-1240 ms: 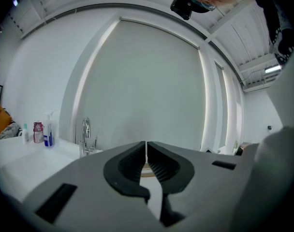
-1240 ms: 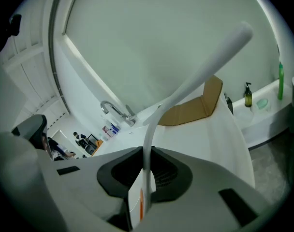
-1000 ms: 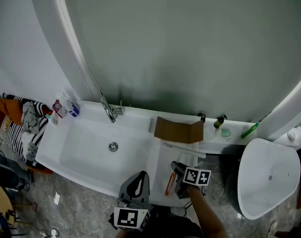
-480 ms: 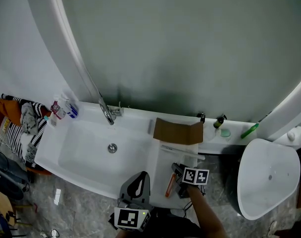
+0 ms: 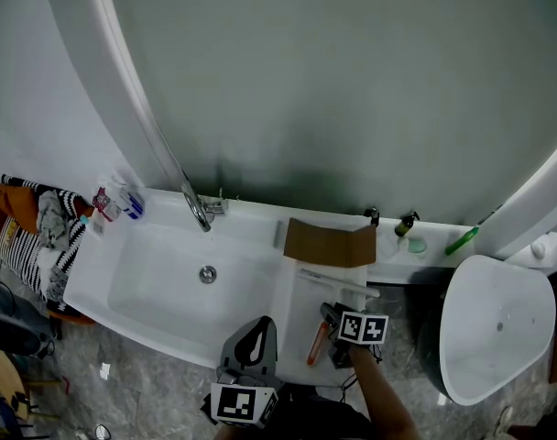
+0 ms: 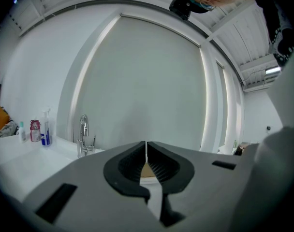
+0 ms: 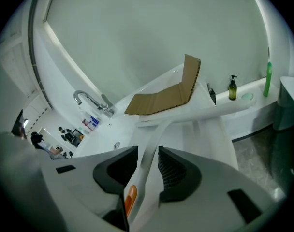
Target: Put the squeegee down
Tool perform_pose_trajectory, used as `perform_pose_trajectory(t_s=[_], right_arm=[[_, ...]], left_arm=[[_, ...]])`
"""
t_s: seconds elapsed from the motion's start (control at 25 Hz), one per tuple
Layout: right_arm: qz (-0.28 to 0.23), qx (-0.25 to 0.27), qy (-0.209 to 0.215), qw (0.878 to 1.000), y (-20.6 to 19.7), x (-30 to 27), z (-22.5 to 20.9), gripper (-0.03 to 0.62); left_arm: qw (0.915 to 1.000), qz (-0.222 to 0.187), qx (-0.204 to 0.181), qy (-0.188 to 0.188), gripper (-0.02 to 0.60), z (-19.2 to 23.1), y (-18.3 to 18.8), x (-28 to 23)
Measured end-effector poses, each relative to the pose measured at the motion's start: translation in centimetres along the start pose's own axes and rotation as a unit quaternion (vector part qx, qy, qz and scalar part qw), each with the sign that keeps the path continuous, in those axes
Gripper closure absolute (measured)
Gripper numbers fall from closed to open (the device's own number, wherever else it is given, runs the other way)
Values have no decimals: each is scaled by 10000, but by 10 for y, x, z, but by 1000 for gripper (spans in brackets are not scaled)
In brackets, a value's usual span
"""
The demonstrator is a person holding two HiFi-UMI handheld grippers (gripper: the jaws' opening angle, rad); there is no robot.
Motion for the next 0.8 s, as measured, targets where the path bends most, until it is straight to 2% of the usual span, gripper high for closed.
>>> perform_pose_trajectory(t_s=[0.32,0.48,0.52,0.6,0.64,0.8], right_arm=[[-320,-13,-101,9994,4,28,-1,470],[-974,-14,-75,9952,19,62,8,471],[-1248,41,-5,9922,25,73,14,478],[-1857,250,194,9821,37,99,31,547],[-2146,418,302,9753,44,113,41,558],[-3090,1269,560,9409,59,169,80,574]], left_arm=[[10000,-53,-11,-36,568,0,2,3],[9998,-124,-50,-113,568,-3,5,5],[9998,-149,-38,-137,568,-4,7,7],[9996,-193,-43,-186,568,-7,11,10],[9995,-224,-74,-225,568,-9,14,12],[9984,-373,-158,-386,568,-18,28,20]])
Point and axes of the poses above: the fingertips, and each gripper's own axes: x backward along the fingers, z to its left, y out of its top, the point moved 9 cm from there along x, backward along the fingers, and after that the axes turned 9 degrees about -y, right-handed, at the moved point
